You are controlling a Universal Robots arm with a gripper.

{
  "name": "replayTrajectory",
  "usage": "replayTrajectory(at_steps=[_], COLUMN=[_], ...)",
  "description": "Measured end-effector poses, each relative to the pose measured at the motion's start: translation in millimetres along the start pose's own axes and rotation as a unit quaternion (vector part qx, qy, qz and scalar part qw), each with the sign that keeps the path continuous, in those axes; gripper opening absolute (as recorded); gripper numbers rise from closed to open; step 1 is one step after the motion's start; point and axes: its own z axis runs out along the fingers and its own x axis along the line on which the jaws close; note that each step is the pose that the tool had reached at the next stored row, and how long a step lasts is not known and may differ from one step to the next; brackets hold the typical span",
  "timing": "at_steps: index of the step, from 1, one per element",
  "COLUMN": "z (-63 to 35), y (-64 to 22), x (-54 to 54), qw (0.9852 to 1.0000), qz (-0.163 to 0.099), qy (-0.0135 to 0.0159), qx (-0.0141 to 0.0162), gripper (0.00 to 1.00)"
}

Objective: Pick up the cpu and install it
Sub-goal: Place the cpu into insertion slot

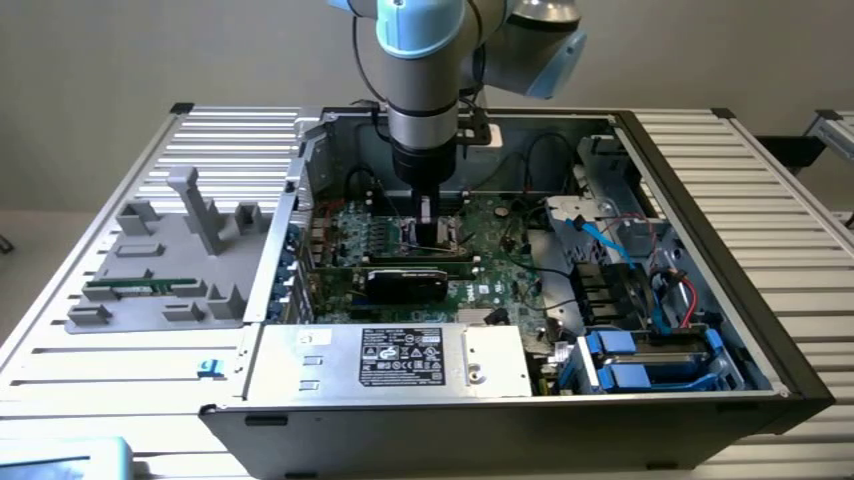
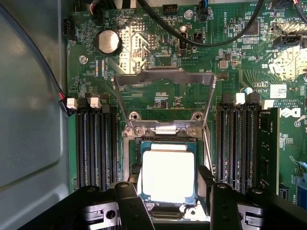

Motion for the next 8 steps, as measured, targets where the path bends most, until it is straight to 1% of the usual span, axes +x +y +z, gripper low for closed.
replayTrajectory(at_steps=[8], z=[0.8], y=[0.0], x=[0.0], qw=[1.0], qz=[0.0], qy=[0.0], qx=[0.0], gripper=[0.55])
